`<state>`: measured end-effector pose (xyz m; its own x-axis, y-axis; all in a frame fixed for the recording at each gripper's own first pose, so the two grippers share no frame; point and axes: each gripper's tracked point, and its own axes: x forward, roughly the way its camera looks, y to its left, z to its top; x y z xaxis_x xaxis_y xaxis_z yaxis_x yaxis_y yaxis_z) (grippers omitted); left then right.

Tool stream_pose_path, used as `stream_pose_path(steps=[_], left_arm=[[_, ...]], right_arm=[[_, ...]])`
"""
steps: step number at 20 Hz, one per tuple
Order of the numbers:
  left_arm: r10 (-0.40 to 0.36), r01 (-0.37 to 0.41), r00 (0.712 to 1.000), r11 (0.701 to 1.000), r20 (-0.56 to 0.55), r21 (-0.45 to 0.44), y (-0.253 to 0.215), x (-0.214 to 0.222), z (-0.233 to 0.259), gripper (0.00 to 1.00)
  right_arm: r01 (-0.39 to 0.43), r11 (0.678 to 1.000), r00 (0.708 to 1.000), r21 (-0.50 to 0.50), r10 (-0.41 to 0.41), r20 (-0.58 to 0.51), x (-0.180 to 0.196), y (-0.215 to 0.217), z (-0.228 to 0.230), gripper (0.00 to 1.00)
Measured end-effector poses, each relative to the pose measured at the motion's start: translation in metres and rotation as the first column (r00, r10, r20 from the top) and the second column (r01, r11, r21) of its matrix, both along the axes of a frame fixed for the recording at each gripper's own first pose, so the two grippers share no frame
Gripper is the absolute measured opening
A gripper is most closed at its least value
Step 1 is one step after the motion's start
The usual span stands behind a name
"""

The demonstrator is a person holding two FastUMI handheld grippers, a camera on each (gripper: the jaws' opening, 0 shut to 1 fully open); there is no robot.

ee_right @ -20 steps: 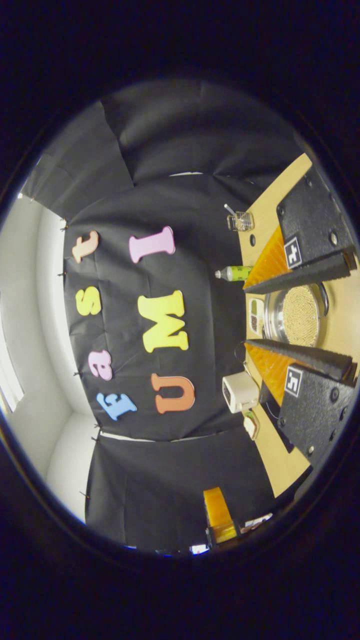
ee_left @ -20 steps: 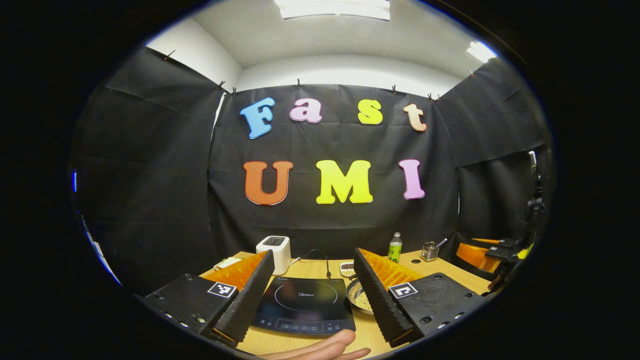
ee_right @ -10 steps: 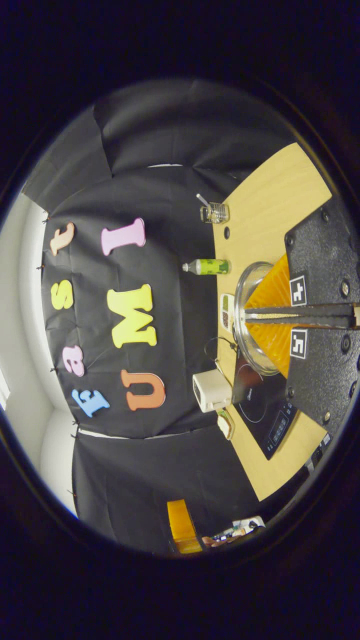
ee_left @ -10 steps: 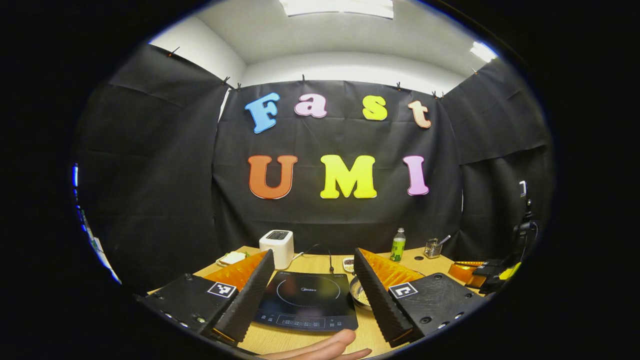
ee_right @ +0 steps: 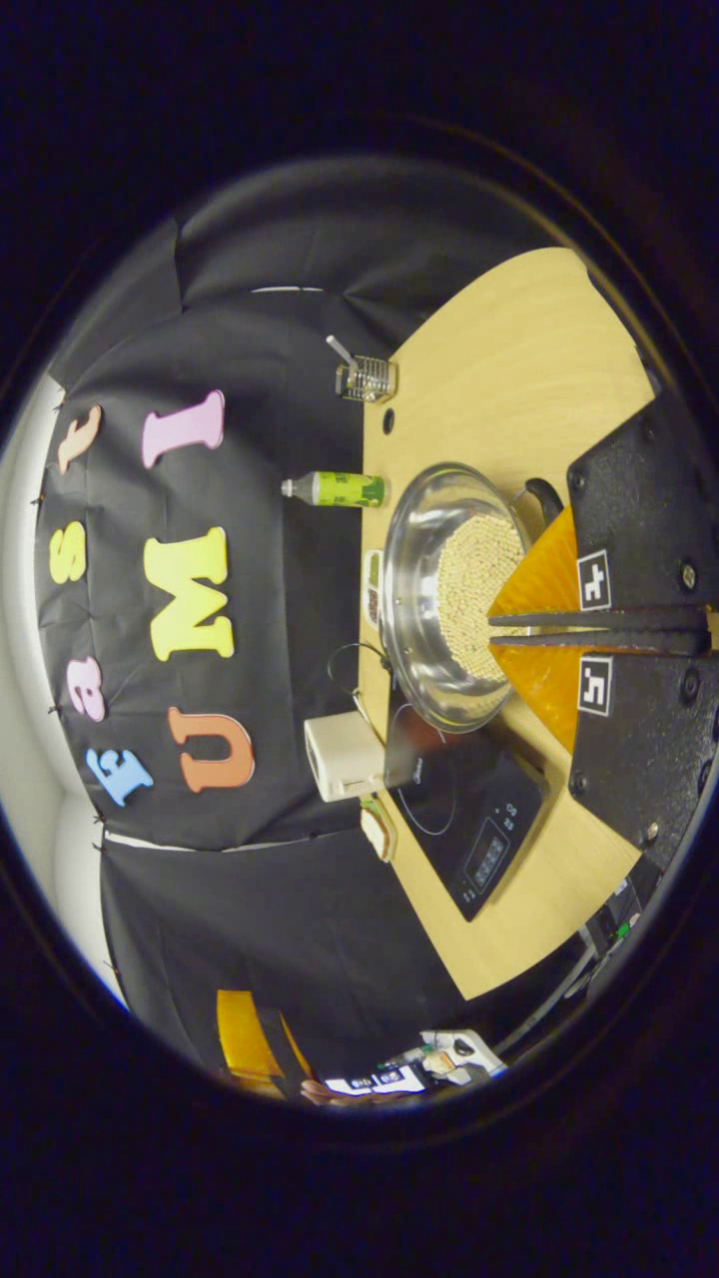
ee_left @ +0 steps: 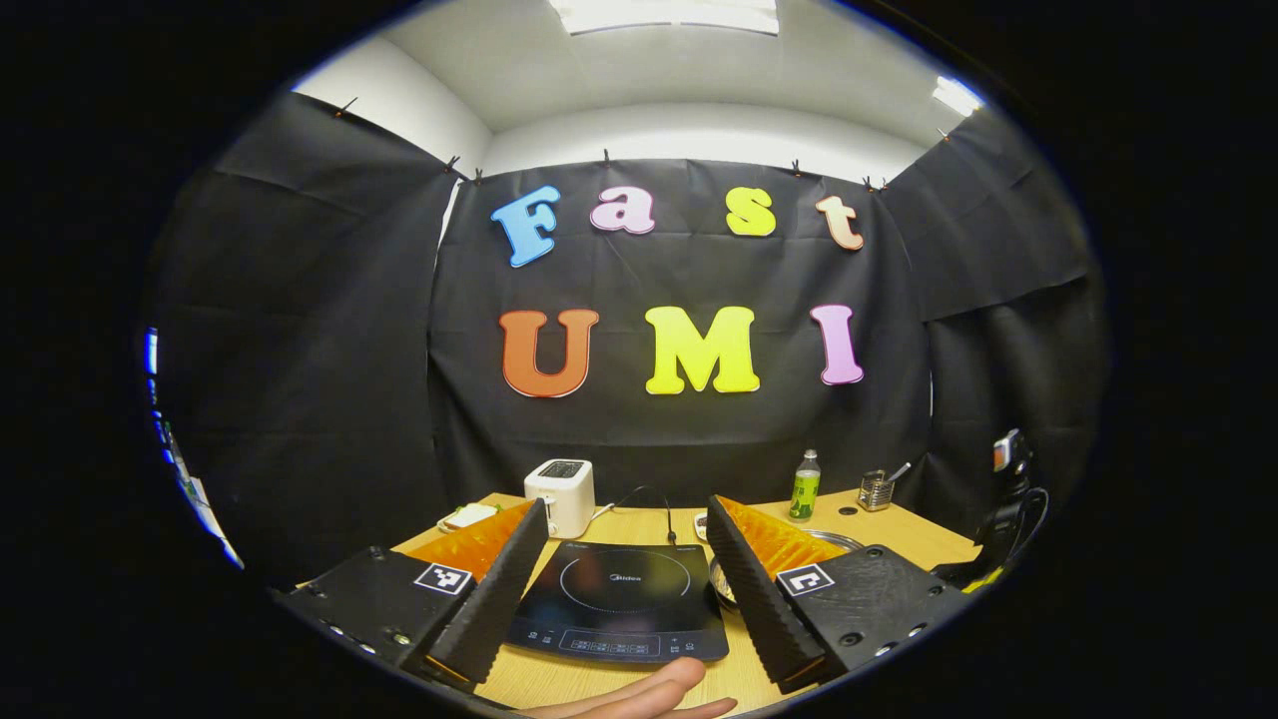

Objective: First push the handle of the pot to place it horizontally, then grasp the pot with both hands and set it on the induction cooktop.

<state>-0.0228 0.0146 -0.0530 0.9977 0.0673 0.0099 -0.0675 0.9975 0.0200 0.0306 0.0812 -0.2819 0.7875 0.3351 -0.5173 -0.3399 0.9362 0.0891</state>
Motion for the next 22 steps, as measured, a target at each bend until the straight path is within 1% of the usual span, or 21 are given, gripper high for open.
stream_pose_path(steps=[3,5,6,7,9,14,15,17,22], left_arm=[[0.016,-0.016,1.0,1.0,0.006,-0.002,0.007,0.0,-0.001,0.95],[0.021,-0.021,1.0,1.0,0.017,0.002,0.008,0.0,-0.001,0.95],[0.025,-0.026,0.999,1.0,0.028,0.01,0.01,-0.001,0.0,0.95],[0.036,-0.036,0.999,0.999,0.04,0.02,0.012,0.0,0.001,0.95],[0.043,-0.045,0.998,0.998,0.04,0.037,0.012,-0.001,-0.003,0.95],[0.001,-0.001,1.0,1.0,0.012,0.001,0.004,0.002,-0.013,0.95],[-0.003,0.003,1.0,1.0,0.009,-0.003,0.004,0.001,-0.013,0.95],[-0.006,0.006,1.0,1.0,0.004,0.002,0.003,0.003,-0.016,0.95],[-0.013,0.013,1.0,1.0,-0.009,0.007,-0.001,0.004,-0.022,0.95]], right_arm=[[-0.01,1.0,0.998,0.009,0.01,-0.057,-0.004,0.003,-0.017,0.04],[-0.005,1.0,0.998,-0.014,0.004,-0.068,-0.004,-0.001,-0.026,0.04],[0.001,1.0,0.997,-0.022,-0.002,-0.074,-0.004,-0.004,-0.029,0.0],[0.008,1.0,0.997,-0.024,-0.01,-0.083,-0.004,-0.007,-0.033,0.04],[0.024,0.999,0.995,-0.024,-0.026,-0.098,-0.003,-0.013,-0.039,0.04],[0.062,0.997,0.992,-0.039,-0.066,-0.106,0.001,-0.029,-0.045,0.04],[0.06,0.998,0.992,-0.031,-0.063,-0.113,0.0,-0.029,-0.045,0.04],[0.06,0.998,0.992,-0.027,-0.062,-0.113,0.0,-0.029,-0.047,0.04],[0.071,0.996,0.991,-0.06,-0.077,-0.107,0.004,-0.037,-0.047,0.04]])
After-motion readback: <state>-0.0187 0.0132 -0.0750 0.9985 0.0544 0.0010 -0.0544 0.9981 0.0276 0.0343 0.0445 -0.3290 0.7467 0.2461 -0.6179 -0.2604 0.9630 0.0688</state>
